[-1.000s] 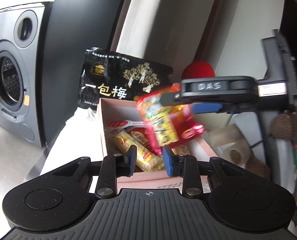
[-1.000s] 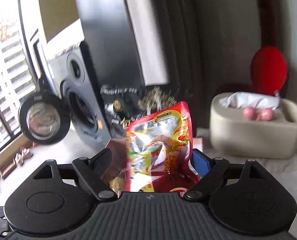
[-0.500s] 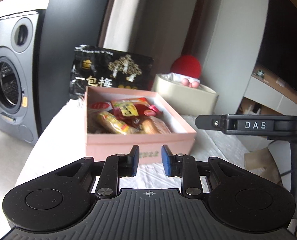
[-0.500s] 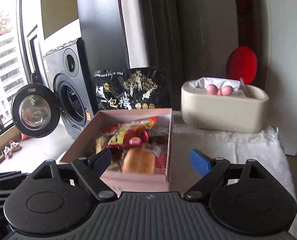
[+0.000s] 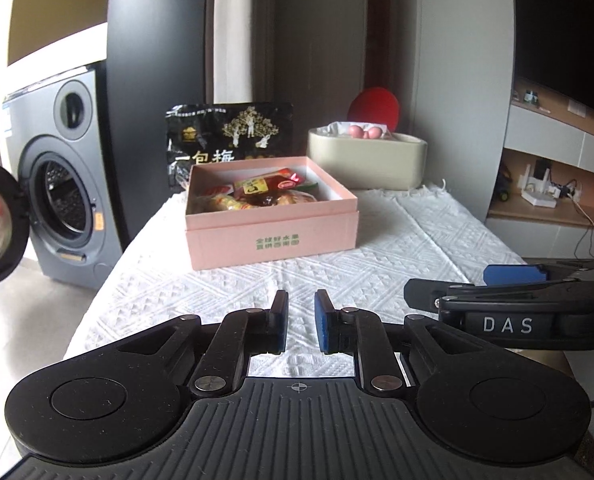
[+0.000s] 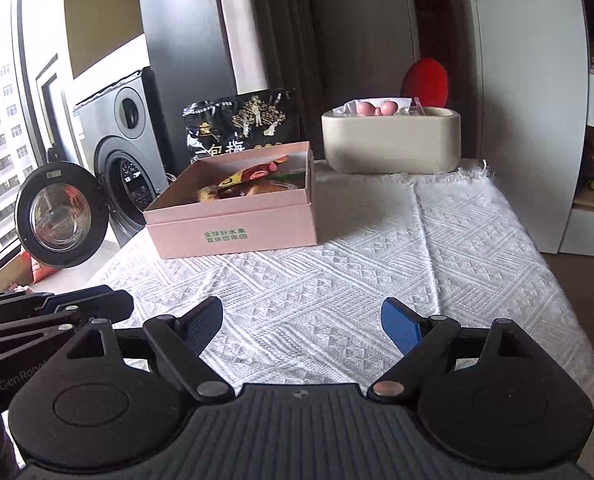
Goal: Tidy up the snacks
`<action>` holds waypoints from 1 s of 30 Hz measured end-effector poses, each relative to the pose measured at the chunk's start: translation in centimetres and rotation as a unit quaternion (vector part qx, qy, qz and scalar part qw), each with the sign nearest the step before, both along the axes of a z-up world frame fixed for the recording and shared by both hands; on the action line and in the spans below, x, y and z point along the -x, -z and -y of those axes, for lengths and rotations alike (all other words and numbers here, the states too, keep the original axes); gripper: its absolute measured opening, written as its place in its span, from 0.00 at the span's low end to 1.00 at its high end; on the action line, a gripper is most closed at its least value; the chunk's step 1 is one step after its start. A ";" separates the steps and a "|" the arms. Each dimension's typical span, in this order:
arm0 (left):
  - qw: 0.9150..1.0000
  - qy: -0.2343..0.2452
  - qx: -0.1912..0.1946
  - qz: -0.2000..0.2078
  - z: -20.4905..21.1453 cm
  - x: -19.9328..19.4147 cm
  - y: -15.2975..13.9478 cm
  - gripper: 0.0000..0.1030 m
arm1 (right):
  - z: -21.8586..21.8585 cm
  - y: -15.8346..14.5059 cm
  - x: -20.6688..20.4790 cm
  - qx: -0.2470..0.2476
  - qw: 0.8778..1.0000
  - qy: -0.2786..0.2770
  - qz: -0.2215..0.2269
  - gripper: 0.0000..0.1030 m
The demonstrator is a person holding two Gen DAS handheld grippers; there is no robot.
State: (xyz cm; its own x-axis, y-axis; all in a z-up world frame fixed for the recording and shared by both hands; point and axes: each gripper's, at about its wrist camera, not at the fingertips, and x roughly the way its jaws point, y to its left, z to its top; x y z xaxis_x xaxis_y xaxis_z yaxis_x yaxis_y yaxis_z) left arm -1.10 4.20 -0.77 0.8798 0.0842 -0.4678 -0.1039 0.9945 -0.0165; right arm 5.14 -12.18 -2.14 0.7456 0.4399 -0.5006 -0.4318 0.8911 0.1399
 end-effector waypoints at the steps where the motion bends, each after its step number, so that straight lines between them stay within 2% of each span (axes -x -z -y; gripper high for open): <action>1: 1.000 0.000 0.002 0.002 0.1 0.2 -0.2 0.18 | -0.2 -0.3 0.3 0.004 1.000 -0.001 0.010 0.84; 4: 1.000 0.001 0.007 0.007 0.2 0.5 -0.5 0.18 | -0.2 -0.7 0.8 0.007 1.000 0.003 0.024 0.84; 30: 1.000 0.002 0.017 -0.005 0.2 0.4 -0.7 0.18 | 0.1 -0.6 0.9 0.005 1.000 0.001 0.011 0.85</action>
State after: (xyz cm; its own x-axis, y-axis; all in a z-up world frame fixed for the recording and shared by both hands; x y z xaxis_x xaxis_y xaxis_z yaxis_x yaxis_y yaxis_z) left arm -1.52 4.02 -0.09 0.8755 0.0638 -0.4790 -0.0996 0.9938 -0.0497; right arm 4.24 -12.26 -1.50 0.7575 0.4328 -0.4887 -0.4322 0.8936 0.1214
